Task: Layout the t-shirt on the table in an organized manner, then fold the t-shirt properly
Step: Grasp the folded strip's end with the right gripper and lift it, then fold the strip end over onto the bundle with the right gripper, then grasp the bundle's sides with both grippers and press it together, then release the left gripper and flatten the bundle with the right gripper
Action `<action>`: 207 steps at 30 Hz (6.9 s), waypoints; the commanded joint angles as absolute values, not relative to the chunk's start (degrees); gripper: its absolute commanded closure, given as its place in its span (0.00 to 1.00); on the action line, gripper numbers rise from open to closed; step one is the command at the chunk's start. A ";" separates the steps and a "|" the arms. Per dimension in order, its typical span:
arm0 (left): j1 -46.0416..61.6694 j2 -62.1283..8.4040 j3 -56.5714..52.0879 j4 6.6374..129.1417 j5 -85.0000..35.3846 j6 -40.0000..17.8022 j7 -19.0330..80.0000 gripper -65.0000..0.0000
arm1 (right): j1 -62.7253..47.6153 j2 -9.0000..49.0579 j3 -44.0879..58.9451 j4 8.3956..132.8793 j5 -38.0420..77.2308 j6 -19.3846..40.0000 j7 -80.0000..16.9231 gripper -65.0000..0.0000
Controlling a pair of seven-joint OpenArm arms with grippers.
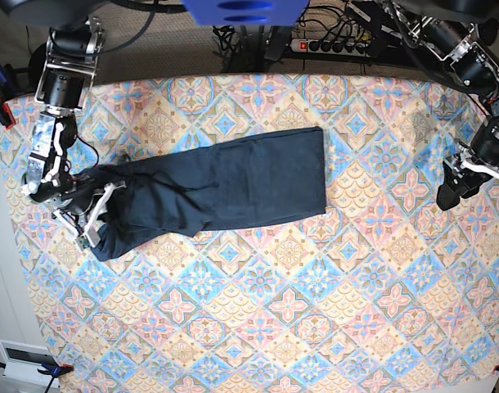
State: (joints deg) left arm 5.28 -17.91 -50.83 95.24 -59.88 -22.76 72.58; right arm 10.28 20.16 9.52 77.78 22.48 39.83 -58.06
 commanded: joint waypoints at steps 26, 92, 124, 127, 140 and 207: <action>11.12 -20.44 -51.03 91.74 -60.79 -22.99 71.78 0.21 | 0.31 2.51 -1.54 105.98 23.60 40.00 -56.92 0.98; 15.25 -12.53 -14.02 110.99 -52.00 -22.81 67.56 1.00 | 26.59 0.84 -20.35 73.45 17.98 40.00 -45.32 0.96; -2.95 -7.78 3.47 81.01 -20.18 -22.73 50.33 1.00 | 23.96 11.56 -25.54 82.33 -6.90 40.00 -62.02 0.97; -6.11 -7.60 3.56 78.46 -20.35 -22.73 48.75 1.00 | 20.35 11.65 -25.54 87.16 -6.90 40.00 -62.55 0.97; -2.51 -7.43 -3.38 92.26 -20.97 -22.73 53.49 1.00 | 26.24 11.30 -25.27 75.03 -6.81 40.00 -54.29 0.97; 5.14 -15.78 -13.58 90.07 -43.74 -16.31 47.69 1.00 | 8.04 -9.00 -6.90 99.91 -0.31 40.00 -60.70 0.97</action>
State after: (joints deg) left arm 5.89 -15.25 -13.37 89.14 -43.27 -16.08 48.75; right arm 7.51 -8.88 -6.90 99.20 -0.64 39.86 -60.97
